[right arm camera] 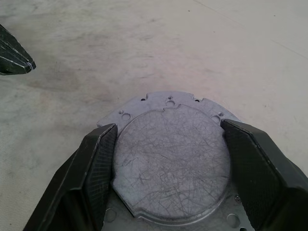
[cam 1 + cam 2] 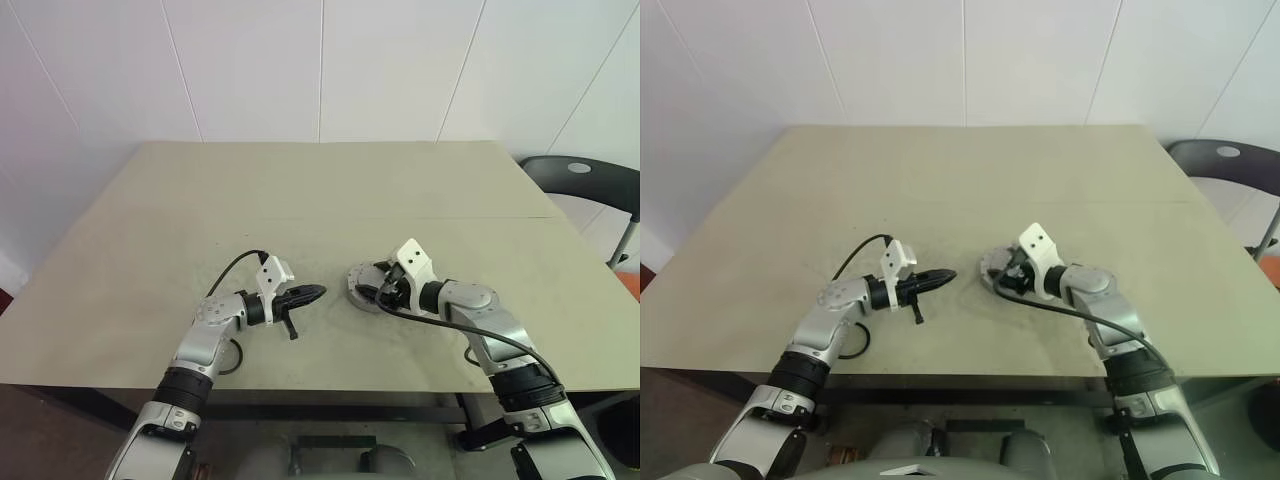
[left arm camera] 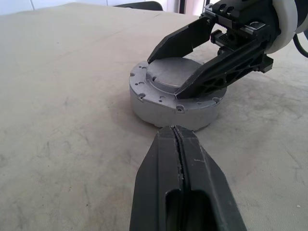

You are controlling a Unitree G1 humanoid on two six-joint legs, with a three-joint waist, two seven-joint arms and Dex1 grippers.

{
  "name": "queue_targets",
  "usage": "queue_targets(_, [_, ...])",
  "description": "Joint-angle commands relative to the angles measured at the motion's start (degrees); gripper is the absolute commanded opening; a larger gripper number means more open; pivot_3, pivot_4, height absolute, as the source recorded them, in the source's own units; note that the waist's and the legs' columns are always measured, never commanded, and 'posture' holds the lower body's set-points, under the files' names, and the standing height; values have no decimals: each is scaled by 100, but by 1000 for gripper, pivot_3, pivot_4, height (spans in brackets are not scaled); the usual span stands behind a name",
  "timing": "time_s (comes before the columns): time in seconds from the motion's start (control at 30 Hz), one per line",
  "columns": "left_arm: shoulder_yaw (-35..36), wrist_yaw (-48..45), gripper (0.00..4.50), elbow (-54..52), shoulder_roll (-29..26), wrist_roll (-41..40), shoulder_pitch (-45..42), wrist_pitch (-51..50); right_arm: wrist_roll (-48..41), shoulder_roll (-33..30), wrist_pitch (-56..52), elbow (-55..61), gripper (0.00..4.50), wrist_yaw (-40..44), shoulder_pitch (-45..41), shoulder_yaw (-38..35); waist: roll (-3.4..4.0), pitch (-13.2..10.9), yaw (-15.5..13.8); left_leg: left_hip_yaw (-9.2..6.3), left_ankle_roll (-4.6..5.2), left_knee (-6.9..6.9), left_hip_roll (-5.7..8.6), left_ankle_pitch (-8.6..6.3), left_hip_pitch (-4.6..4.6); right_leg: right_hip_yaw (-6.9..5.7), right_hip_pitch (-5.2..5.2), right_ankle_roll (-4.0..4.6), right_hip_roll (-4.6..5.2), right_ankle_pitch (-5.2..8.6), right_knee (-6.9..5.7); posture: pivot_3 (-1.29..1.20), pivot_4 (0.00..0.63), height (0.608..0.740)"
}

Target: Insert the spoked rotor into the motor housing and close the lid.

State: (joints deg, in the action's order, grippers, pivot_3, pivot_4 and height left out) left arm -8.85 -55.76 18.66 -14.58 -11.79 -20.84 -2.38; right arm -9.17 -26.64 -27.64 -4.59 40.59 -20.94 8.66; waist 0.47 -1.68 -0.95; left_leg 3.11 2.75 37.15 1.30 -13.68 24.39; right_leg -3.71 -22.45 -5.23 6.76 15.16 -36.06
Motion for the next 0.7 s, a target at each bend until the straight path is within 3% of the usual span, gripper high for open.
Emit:
queue_targets(0.03, [2, 42, 0, 25, 85, -18, -175, 118, 213, -72, -261, -201, 3075, -30, 205, 196, -1, 3, -2, 0, 0, 0, 0, 0, 0, 0, 0, 0, 0, 0, 0, 0, 0, 740])
queue_targets(0.43, [-88, 118, 0, 1974, 898, 256, -1417, 948, 183, 45, -331, -350, 3075, -119, 186, 230, -14, 12, 1, -2, 1, 6, 0, 0, -9, -4, 13, -3, -2, -1, 0, 0, 0, 740])
queue_targets(0.7, [-282, 589, 0, 3434, 1293, 954, -2231, 2016, 175, 194, -408, -111, 3075, -269, 335, 298, -18, 13, 11, -3, 2, 7, 0, 1, -9, -8, 14, -16, -4, -9, -1, 0, 0, 740])
